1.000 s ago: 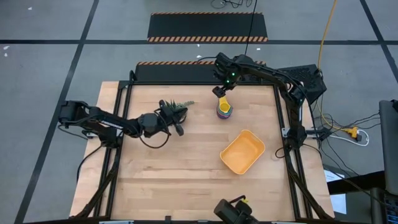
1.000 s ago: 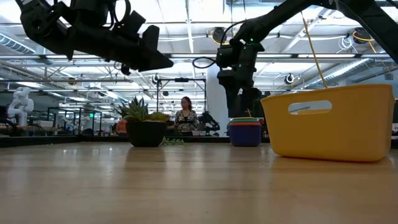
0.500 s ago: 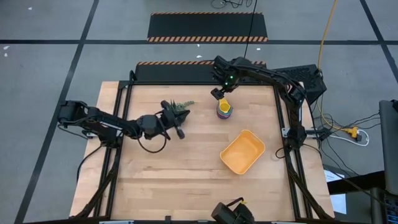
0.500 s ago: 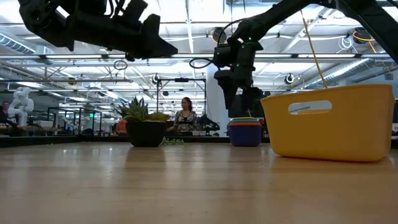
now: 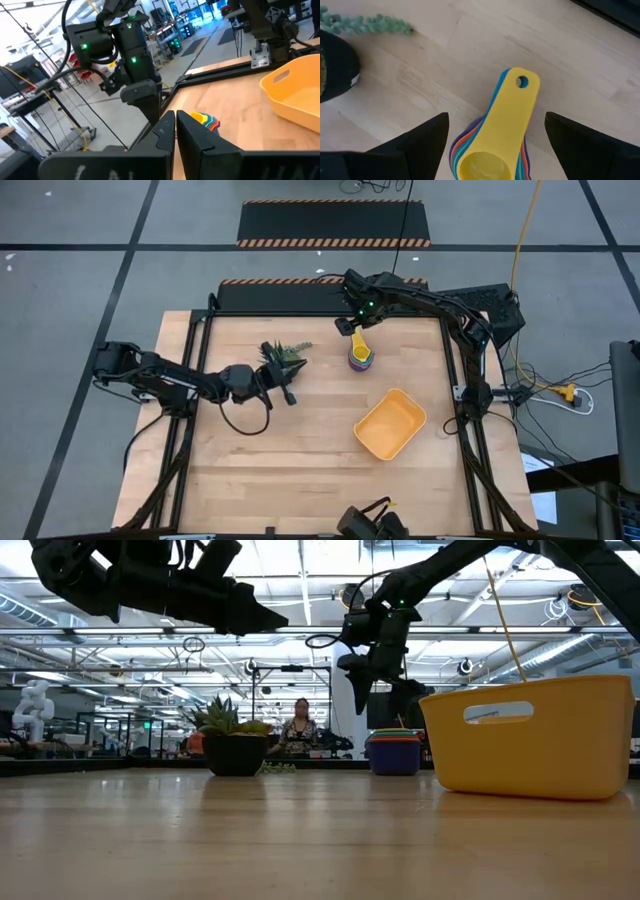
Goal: Nest measuring cups in basket
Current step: Put the stacked measuring cups into the bin
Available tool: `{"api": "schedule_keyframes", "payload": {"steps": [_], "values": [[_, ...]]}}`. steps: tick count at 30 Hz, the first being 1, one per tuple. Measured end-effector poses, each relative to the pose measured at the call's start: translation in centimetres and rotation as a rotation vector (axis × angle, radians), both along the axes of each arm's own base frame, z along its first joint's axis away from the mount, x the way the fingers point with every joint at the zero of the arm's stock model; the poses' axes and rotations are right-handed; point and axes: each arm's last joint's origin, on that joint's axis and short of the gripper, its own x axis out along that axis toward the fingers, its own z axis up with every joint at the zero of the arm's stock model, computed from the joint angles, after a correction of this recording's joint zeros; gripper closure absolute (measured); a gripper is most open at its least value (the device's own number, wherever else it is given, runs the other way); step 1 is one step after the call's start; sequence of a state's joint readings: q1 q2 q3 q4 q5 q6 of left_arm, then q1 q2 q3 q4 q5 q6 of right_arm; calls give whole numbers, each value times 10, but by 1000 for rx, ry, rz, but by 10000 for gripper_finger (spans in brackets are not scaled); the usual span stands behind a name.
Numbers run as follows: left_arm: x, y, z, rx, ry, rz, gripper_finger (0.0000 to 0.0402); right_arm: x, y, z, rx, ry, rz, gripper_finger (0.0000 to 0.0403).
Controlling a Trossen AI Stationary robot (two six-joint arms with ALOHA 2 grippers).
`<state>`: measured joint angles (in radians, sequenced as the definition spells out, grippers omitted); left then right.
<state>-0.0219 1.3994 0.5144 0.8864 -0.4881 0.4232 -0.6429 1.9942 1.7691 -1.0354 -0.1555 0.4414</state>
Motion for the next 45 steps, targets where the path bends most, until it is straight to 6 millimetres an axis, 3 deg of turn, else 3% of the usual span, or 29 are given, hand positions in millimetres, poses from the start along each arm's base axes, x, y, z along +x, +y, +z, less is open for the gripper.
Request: {"api": "schedule_keyframes", "payload": {"steps": [13,22,34,45], "values": [[0,-4,-4,19,56,-15,380,11,6,-1,-58,5,-93,80],[-2,-5,-11,26,152,-21,380,23,12,-39,80,88,-84,80],[-9,-5,-5,28,183,-44,380,17,15,-36,71,149,-95,80],[-9,-6,-6,26,195,-66,380,24,21,-38,6,163,-45,80]]}}
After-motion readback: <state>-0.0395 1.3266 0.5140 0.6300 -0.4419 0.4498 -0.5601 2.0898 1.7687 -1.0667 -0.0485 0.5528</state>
